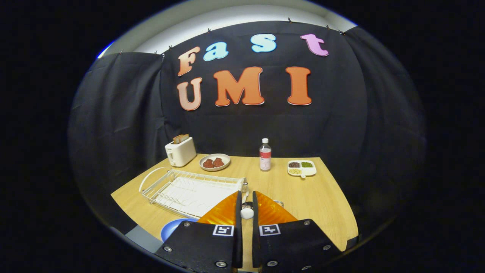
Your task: Take the plate from the dish rack, then take the spoon from the basket and place it into the plate.
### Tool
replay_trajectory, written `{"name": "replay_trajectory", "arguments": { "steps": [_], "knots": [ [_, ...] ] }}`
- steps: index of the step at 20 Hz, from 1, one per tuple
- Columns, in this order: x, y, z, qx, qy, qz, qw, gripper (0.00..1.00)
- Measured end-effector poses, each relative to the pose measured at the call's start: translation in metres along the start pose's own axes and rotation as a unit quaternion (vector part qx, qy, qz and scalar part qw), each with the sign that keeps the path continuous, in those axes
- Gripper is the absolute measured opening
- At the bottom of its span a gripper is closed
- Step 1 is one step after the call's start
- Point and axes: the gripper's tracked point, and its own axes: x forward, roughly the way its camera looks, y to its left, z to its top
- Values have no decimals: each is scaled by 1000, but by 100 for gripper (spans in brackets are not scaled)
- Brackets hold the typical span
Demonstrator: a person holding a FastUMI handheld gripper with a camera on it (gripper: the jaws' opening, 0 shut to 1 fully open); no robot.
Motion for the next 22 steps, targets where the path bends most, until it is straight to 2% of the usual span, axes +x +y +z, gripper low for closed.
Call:
{"name": "replay_trajectory", "arguments": {
  "steps": [5, 10, 16, 22],
  "knots": [
    [2, 60, -14, -18, 10, 84, 996, 10],
    [4, 115, -42, -38, 33, 166, 985, 10],
    [14, 149, -97, -63, 69, 225, 970, 10],
    [29, 167, -135, -81, 77, 251, 962, 10]
  ]
}}
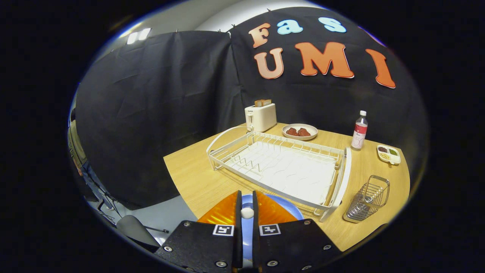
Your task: Take the plate from the dish rack, then take the spoon from the basket and place it into the plate.
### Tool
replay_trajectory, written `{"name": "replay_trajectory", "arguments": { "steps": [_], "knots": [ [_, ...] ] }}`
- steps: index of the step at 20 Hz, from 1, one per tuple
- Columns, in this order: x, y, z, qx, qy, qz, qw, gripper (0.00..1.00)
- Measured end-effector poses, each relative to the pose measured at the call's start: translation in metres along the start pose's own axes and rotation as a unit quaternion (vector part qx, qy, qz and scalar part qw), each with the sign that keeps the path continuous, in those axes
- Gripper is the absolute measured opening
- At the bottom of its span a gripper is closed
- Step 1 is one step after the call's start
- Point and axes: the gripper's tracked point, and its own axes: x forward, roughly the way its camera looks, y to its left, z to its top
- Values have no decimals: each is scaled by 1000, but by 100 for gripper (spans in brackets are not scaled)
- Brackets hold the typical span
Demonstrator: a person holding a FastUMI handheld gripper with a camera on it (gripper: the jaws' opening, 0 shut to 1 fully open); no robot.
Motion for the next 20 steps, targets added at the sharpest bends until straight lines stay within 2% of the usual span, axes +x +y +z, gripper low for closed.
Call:
{"name": "replay_trajectory", "arguments": {
  "steps": [4, 12, 17, 20],
  "knots": [
    [0, -9, -27, 1, 11, -5, 1000, 12],
    [-16, -44, -67, 39, 67, -58, 995, 19],
    [-29, -61, -43, 61, 51, -97, 992, 26],
    [-49, -79, -5, 72, 18, -129, 989, 33]
  ]
}}
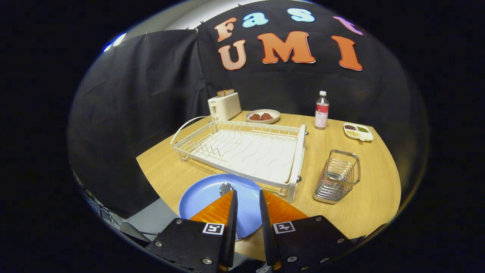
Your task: Take the plate from the dish rack, then take the spoon from the basket and place it into the plate.
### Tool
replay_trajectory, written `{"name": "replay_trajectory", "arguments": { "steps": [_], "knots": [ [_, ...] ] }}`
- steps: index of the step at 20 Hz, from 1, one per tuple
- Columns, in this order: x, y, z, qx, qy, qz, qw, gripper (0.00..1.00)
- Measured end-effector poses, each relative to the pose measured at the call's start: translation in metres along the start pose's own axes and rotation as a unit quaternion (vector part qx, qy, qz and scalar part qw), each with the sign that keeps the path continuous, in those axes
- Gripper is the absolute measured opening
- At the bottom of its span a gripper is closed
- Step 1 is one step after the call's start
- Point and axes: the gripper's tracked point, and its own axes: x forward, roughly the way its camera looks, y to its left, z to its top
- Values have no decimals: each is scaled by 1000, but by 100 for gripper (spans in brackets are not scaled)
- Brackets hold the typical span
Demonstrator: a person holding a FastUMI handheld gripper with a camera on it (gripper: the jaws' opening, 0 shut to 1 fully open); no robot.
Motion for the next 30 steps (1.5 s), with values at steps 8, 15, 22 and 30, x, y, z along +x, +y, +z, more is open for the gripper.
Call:
{"name": "replay_trajectory", "arguments": {
  "steps": [8, 15, 22, 30],
  "knots": [
    [-57, -45, 146, -5, -144, -79, 986, 80],
    [-101, -57, 237, -21, -235, -132, 963, 97],
    [-129, -62, 290, -45, -283, -182, 940, 97],
    [-135, -74, 306, -30, -296, -200, 933, 96]
  ]
}}
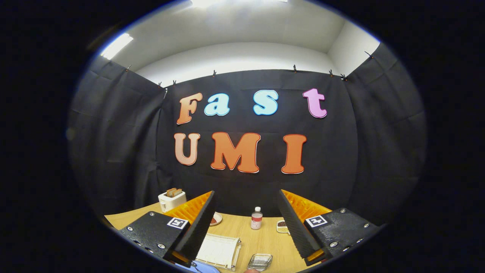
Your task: Take the plate from the dish rack, then take the spoon from the basket and place it into the plate.
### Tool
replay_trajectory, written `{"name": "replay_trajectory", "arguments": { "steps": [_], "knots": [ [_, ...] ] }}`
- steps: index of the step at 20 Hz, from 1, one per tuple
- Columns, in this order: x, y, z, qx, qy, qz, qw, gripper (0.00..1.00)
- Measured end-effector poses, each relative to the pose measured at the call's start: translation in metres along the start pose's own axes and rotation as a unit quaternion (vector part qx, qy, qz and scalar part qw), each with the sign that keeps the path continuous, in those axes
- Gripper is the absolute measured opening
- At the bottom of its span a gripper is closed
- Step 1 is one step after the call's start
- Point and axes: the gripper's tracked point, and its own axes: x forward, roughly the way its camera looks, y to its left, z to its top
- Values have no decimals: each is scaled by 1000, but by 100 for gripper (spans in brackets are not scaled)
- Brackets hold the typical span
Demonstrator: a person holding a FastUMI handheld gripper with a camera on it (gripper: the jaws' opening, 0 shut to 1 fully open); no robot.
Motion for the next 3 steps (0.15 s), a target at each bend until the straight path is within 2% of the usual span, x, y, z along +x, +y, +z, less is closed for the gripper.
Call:
{"name": "replay_trajectory", "arguments": {
  "steps": [3],
  "knots": [
    [3, -8, 0, 24, 3, -10, 1000, 97]
  ]
}}
